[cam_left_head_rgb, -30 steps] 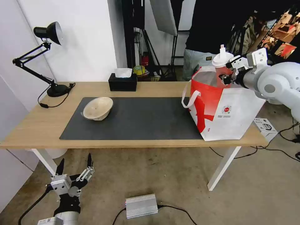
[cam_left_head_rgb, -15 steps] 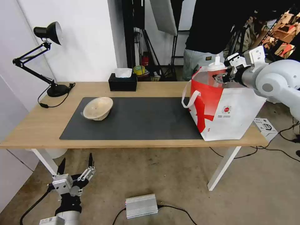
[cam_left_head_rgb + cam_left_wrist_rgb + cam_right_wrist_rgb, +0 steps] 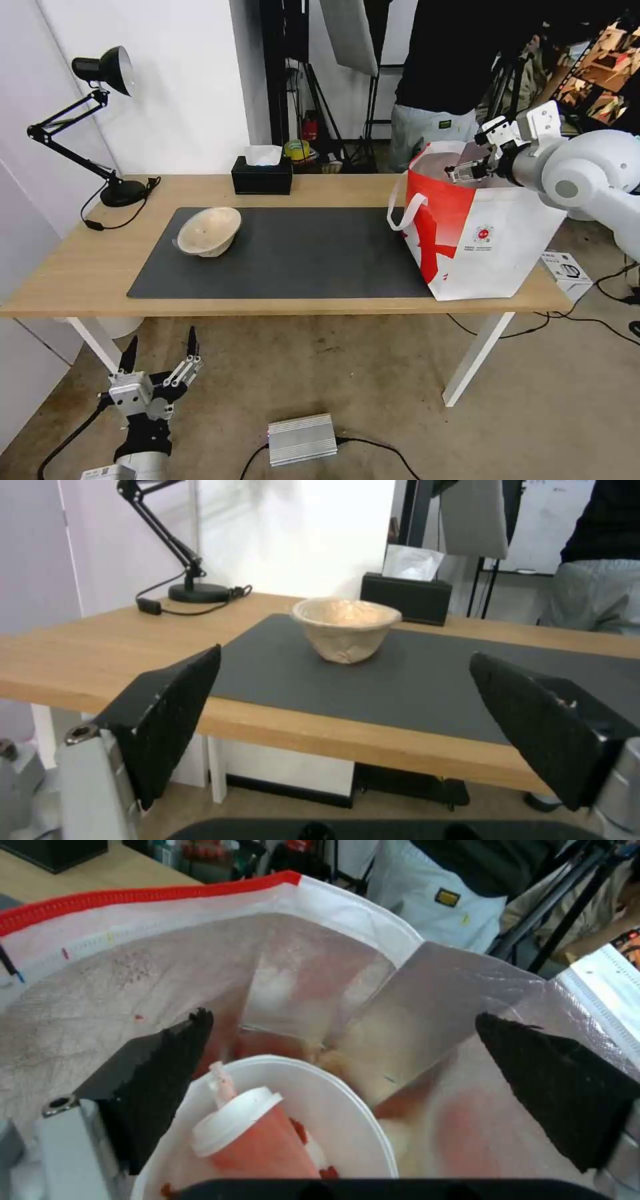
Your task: Pick up the trash from the table and place it into the takeout bag.
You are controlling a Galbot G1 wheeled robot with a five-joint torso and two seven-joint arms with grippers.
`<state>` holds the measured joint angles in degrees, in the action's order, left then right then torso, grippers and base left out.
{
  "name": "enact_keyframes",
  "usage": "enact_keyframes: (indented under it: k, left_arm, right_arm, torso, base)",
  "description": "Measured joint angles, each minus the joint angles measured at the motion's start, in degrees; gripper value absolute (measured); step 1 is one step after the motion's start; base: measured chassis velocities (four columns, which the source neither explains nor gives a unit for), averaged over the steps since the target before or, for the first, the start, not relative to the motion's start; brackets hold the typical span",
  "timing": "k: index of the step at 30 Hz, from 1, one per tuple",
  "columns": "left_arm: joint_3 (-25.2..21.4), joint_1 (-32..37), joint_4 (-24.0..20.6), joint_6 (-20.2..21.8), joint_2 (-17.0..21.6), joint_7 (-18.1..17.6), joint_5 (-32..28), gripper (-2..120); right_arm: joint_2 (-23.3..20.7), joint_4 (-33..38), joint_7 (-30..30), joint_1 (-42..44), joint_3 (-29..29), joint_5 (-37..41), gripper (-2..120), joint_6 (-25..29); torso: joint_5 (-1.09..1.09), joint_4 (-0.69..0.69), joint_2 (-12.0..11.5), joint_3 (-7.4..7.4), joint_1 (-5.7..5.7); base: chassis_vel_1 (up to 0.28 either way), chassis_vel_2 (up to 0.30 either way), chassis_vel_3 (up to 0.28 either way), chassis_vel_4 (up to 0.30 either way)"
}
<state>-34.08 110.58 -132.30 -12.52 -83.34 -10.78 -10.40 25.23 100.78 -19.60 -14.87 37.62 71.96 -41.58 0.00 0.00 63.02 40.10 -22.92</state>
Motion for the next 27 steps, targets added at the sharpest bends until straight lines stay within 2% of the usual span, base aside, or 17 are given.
enact_keyframes:
  k: [18,22,25,27]
  left_arm:
    - [-0.1,-0.4,-0.1,0.2,0.3,0.0,-0.5,100]
    - [-0.1,-0.4,-0.4,0.4,0.6,0.0,-0.9,100]
    - [-0.5,-0.1,-0.8,0.5,0.7,0.0,-1.2,100]
    - [-0.6,0.0,-0.9,0.5,0.7,0.0,-1.3,100]
  right_arm:
    - [0.0,0.1,0.4,-1.5,0.8,0.1,100,0.0]
    - [-0.2,0.8,1.1,-0.3,-2.8,2.8,100,0.0]
    - [-0.6,4.2,-0.8,2.8,-9.8,6.2,100,0.2]
    - [-0.8,5.5,-1.7,3.3,-11.5,7.0,100,0.4]
  torso:
    - [0.00,0.00,0.0,0.00,0.00]
    - [0.00,0.00,0.0,0.00,0.00]
    - [0.00,0.00,0.0,0.00,0.00]
    - [-0.01,0.00,0.0,0.00,0.00]
  base:
    - [0.000,0.000,0.000,0.000]
    - [0.000,0.000,0.000,0.000]
    - [0.000,0.000,0.000,0.000]
    - [0.000,0.000,0.000,0.000]
